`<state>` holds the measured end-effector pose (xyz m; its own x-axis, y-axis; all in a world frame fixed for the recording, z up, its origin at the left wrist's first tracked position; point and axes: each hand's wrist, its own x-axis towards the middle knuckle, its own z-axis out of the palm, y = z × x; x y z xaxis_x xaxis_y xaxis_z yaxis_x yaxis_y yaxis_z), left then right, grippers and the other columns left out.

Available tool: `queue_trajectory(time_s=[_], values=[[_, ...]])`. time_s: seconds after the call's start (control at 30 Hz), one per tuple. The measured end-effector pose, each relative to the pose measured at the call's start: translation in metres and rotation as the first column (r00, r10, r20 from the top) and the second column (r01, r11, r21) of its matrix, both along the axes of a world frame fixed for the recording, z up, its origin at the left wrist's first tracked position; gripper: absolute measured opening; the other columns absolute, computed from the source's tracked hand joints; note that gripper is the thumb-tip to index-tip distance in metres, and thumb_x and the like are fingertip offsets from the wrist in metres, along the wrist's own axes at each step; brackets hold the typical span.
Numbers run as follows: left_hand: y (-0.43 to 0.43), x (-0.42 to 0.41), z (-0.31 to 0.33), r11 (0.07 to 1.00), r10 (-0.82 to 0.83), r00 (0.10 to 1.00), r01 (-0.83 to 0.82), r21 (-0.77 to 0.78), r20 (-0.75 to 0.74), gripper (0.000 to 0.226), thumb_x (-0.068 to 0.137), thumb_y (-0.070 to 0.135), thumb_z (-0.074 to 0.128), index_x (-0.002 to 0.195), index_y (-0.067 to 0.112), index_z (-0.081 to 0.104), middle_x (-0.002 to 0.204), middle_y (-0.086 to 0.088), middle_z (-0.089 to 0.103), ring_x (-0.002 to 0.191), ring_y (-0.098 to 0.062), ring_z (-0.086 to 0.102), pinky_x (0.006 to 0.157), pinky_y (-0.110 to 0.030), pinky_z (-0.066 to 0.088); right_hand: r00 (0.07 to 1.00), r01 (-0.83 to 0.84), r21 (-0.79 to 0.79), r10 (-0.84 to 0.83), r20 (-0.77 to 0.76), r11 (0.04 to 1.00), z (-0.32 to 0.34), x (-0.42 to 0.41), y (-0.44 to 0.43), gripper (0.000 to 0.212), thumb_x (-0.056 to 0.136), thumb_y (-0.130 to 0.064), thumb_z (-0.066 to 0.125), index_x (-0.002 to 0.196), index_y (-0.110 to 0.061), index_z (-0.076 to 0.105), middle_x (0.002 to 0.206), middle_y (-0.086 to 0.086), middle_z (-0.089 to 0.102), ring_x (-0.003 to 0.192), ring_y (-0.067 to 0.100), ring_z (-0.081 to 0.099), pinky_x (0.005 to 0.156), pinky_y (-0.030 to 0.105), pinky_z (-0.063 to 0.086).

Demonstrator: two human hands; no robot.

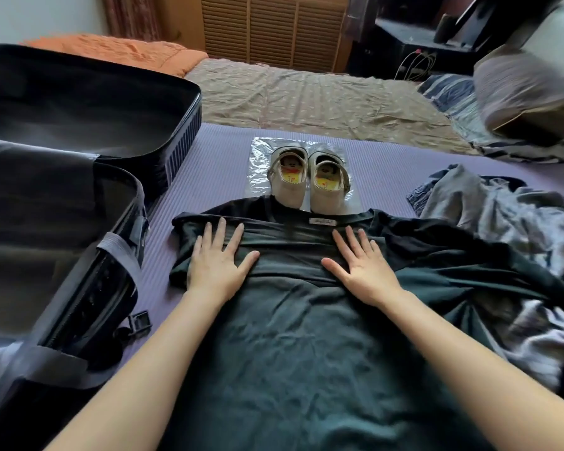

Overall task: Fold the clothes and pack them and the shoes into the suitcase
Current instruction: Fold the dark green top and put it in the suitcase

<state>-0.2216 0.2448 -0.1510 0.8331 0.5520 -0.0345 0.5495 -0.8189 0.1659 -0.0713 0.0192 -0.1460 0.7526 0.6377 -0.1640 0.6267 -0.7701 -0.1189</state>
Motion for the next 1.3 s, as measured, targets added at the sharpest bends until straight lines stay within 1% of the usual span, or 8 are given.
queue_trajectory(time_s=[0.2, 0.57, 0.77, 0.87, 0.97, 1.07, 1.2, 1.3], values=[[0.002, -0.001, -0.003, 0.999, 0.010, 0.999, -0.009, 0.036, -0.045, 0.075, 0.088, 0.070, 0.017, 0.148, 0.034, -0.007, 0.158, -0.003, -0.013, 0.145, -0.025, -0.013, 0.117, -0.037, -0.006, 0.997, -0.048, 0.021, 0.049, -0.051, 0.999, 0.000, 0.012, -0.006, 0.087, 0.075, -0.080, 0.009, 0.150, -0.038, -0.006, 0.158, -0.007, -0.015, 0.143, 0.011, -0.021, 0.118, 0.034, -0.010], [-0.004, -0.002, -0.001, 0.998, 0.063, 0.994, -0.061, 0.023, -0.092, 0.089, 0.073, 0.080, 0.005, 0.147, 0.035, -0.011, 0.157, -0.005, -0.016, 0.143, -0.032, -0.016, 0.115, -0.045, -0.009, 0.997, -0.058, -0.042, 0.056, -0.047, 0.997, 0.000, 0.015, -0.011, 0.077, 0.088, -0.072, 0.016, 0.149, -0.034, -0.011, 0.157, -0.005, -0.020, 0.142, 0.012, -0.023, 0.117, 0.034, -0.014], [0.000, 0.010, 0.022, 0.997, 0.032, 0.958, -0.050, -0.059, -0.284, 0.086, 0.081, 0.078, 0.016, 0.148, 0.032, -0.010, 0.157, -0.008, -0.017, 0.144, -0.033, -0.013, 0.115, -0.048, -0.005, 0.996, -0.068, -0.054, 0.065, -0.063, 0.996, 0.017, 0.012, -0.012, 0.071, 0.093, -0.066, 0.015, 0.148, -0.033, -0.015, 0.155, -0.002, -0.026, 0.142, 0.014, -0.024, 0.117, 0.038, -0.016], [-0.016, 0.018, 0.040, 0.988, 0.049, 0.993, -0.064, -0.138, -0.109, 0.075, 0.092, 0.064, 0.020, 0.151, 0.020, 0.004, 0.158, -0.014, -0.003, 0.145, -0.028, -0.004, 0.116, -0.046, 0.003, 0.999, -0.039, 0.118, 0.040, -0.012, 0.992, 0.034, 0.000, -0.032, 0.066, 0.098, -0.056, 0.024, 0.151, -0.030, -0.005, 0.156, -0.004, -0.021, 0.144, 0.014, -0.018, 0.116, 0.036, -0.014], [-0.053, 0.016, 0.046, 0.992, -0.037, 0.999, 0.038, -0.123, 0.012, 0.062, 0.098, 0.049, 0.026, 0.150, 0.015, 0.016, 0.157, -0.014, 0.007, 0.146, -0.026, -0.001, 0.116, -0.044, 0.006, 0.994, -0.030, 0.188, 0.008, 0.112, 0.982, 0.047, -0.015, -0.081, 0.058, 0.099, -0.044, 0.040, 0.150, -0.024, 0.022, 0.159, -0.003, -0.012, 0.147, 0.016, -0.008, 0.116, 0.033, -0.007], [-0.106, 0.013, 0.049, 0.953, -0.138, 0.987, 0.155, -0.261, 0.081, 0.055, 0.100, 0.041, 0.033, 0.148, 0.016, 0.025, 0.157, -0.012, 0.011, 0.146, -0.024, -0.001, 0.115, -0.042, 0.006, 0.987, -0.016, 0.312, -0.035, 0.159, 0.950, 0.058, -0.026, -0.144, 0.039, 0.095, -0.035, 0.049, 0.131, -0.020, 0.056, 0.156, 0.004, 0.022, 0.144, 0.020, 0.017, 0.114, 0.026, 0.003], [-0.174, 0.016, 0.080, 0.739, -0.090, 0.941, 0.284, -0.611, 0.328, 0.043, 0.099, 0.032, 0.041, 0.138, 0.014, 0.045, 0.146, -0.006, 0.040, 0.138, -0.016, 0.030, 0.103, -0.019, 0.023, 1.000, -0.021, 0.312, 0.015, 0.020, 0.950, 0.089, -0.035, -0.226, 0.082, 0.082, -0.076, 0.023, 0.109, -0.017, 0.072, 0.130, 0.003, 0.059, 0.127, 0.019, 0.046, 0.107, 0.025, 0.024], [-0.211, 0.022, 0.099, 0.677, -0.182, 0.895, 0.415, -0.608, 0.408, 0.035, 0.099, 0.030, 0.044, 0.130, 0.017, 0.054, 0.129, 0.002, 0.058, 0.114, -0.004, 0.048, 0.084, -0.010, 0.029, 0.999, -0.043, 0.237, 0.041, 0.011, 0.970, 0.104, -0.038, -0.279, 0.076, 0.084, -0.077, 0.022, 0.114, -0.024, 0.069, 0.133, -0.004, 0.056, 0.126, 0.011, 0.043, 0.106, 0.017, 0.020]])
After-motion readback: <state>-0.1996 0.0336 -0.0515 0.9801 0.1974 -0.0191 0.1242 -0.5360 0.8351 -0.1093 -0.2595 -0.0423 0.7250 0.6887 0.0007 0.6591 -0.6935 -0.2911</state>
